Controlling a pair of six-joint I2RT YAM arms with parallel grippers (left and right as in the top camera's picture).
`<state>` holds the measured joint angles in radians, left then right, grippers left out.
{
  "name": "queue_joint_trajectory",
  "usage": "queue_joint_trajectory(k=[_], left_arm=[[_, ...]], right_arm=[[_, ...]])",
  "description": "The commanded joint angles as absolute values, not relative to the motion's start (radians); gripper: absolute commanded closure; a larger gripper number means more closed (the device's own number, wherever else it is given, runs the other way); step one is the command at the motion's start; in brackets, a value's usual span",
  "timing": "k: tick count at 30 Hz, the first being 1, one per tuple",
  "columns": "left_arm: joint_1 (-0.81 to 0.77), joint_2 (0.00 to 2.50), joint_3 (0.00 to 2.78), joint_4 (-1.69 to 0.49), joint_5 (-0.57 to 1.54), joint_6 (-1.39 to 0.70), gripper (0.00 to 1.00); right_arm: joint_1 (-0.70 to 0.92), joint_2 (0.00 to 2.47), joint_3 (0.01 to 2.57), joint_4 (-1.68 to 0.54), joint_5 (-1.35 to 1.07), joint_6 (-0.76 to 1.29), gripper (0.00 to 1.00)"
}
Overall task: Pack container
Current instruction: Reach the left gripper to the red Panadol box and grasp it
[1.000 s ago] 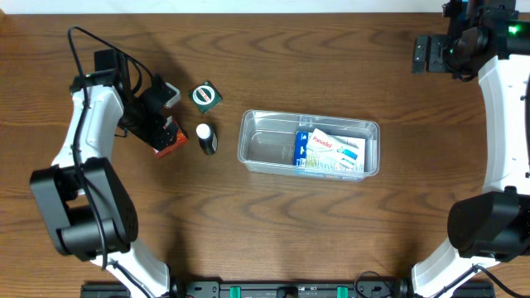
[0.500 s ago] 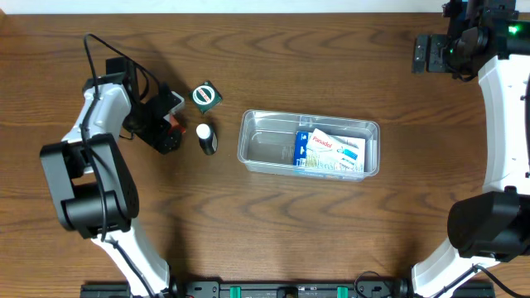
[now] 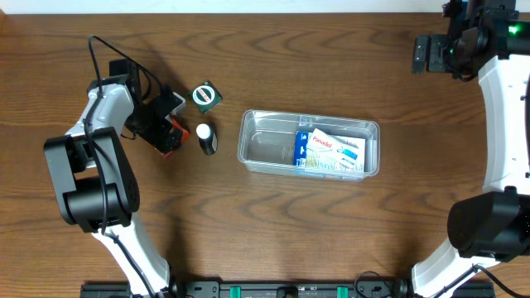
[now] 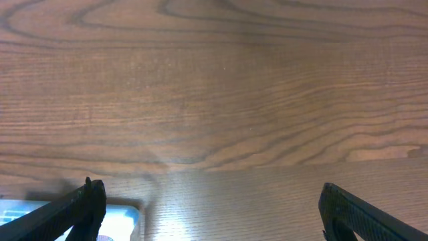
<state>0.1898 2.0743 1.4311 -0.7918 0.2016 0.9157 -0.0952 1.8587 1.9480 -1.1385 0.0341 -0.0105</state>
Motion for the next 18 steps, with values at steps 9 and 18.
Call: queue_joint_trajectory(k=[9, 18], left_arm=[[0.192, 2.078, 1.426, -0.805, 0.199, 0.680, 0.18], [0.189, 2.075, 1.427, -0.822, 0.201, 0.316, 0.28]], right_arm=[[-0.098, 1.863, 1.963, -1.137, 0.038, -0.001, 0.01], [-0.098, 1.863, 1.963, -1.137, 0.038, -0.001, 0.01]])
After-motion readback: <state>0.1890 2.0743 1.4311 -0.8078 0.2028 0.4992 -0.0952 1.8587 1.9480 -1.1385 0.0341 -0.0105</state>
